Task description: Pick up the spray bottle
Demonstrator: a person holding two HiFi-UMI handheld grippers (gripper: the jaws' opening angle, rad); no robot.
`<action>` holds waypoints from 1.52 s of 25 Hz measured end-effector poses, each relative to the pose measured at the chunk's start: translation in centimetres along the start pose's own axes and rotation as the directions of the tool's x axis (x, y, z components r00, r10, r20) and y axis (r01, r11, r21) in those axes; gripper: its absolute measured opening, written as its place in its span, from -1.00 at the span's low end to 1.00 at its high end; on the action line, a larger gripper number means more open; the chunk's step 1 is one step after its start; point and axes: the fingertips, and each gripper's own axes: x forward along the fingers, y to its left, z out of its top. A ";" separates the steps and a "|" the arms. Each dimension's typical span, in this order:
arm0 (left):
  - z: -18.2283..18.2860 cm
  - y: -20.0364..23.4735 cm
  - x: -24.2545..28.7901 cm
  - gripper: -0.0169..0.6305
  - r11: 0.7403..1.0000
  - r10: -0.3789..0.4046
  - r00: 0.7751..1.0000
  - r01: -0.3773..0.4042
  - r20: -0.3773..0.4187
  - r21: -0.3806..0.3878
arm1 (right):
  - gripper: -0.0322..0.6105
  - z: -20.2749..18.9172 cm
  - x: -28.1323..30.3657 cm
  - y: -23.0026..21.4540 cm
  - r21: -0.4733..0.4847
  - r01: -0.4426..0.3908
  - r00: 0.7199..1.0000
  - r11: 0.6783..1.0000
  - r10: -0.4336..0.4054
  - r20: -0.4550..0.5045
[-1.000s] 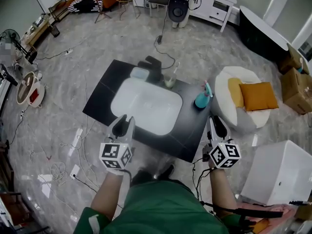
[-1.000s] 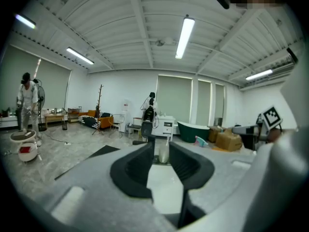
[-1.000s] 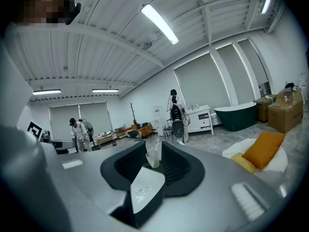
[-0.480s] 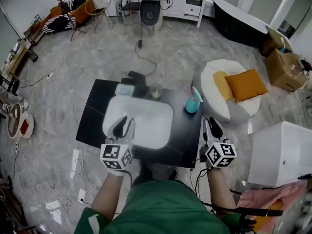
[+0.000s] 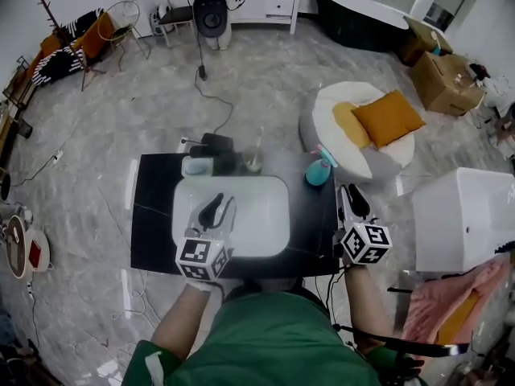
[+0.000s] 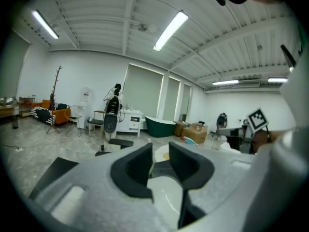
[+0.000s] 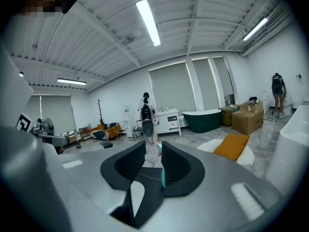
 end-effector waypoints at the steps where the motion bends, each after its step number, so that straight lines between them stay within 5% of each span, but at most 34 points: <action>1: -0.3 0.0 0.4 -0.62 1.000 -0.023 1.000 0.023 -0.011 0.000 | -0.61 -0.1 0.4 0.2 0.003 0.006 1.000 1.000 -0.006 -0.001; 7: -1.6 -0.2 2.8 -0.62 0.997 -0.080 0.995 0.080 -0.051 0.003 | -0.61 -1.2 2.4 -0.2 0.001 0.028 0.999 1.000 -0.028 -0.019; 38: -5.1 0.4 11.1 -0.62 0.998 0.050 0.982 -0.058 -0.184 -0.039 | -0.23 -7.4 16.3 -7.7 -0.047 -0.095 0.978 0.994 0.084 -0.188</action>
